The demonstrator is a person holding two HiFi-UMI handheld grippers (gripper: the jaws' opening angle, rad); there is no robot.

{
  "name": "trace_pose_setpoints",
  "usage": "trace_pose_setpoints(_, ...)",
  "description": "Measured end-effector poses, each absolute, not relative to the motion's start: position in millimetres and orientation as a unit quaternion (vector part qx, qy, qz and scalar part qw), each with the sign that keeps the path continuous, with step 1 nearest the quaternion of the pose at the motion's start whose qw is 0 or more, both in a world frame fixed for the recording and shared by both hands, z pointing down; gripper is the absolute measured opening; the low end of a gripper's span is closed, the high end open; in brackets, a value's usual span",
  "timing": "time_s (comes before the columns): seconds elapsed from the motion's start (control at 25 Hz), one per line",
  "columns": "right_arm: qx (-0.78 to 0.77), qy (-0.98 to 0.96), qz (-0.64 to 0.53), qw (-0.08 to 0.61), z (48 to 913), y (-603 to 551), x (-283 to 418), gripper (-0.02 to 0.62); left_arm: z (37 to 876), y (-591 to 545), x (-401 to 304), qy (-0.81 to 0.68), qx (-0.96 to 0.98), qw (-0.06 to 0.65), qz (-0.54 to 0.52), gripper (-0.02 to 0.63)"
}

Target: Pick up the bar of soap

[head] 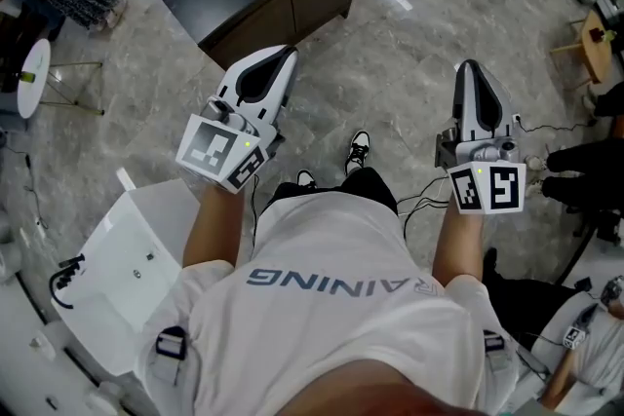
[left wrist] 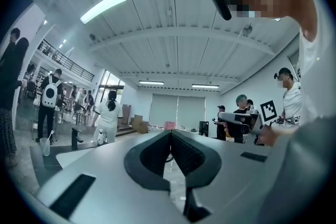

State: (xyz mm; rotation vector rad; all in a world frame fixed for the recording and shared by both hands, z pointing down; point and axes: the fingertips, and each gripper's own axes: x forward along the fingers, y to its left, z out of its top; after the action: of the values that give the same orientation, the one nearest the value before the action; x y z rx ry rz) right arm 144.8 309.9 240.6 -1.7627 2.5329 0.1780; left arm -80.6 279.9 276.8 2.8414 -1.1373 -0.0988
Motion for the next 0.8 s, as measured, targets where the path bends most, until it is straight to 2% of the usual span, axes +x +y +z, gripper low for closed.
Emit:
trace_pose_setpoints(0.32, -0.546, 0.836, 0.051, 0.028, 248.2, 232.1, 153.7, 0.012, 275.1, 216.6, -71.6, -0.393, 0.919, 0.033, -0.023, 0.008)
trace_pose_setpoints(0.8, -0.518, 0.854, 0.021, 0.043, 259.7, 99.2, 247.2, 0.012, 269.0, 106.2, 13.7, -0.432, 0.902, 0.027, -0.003, 0.008)
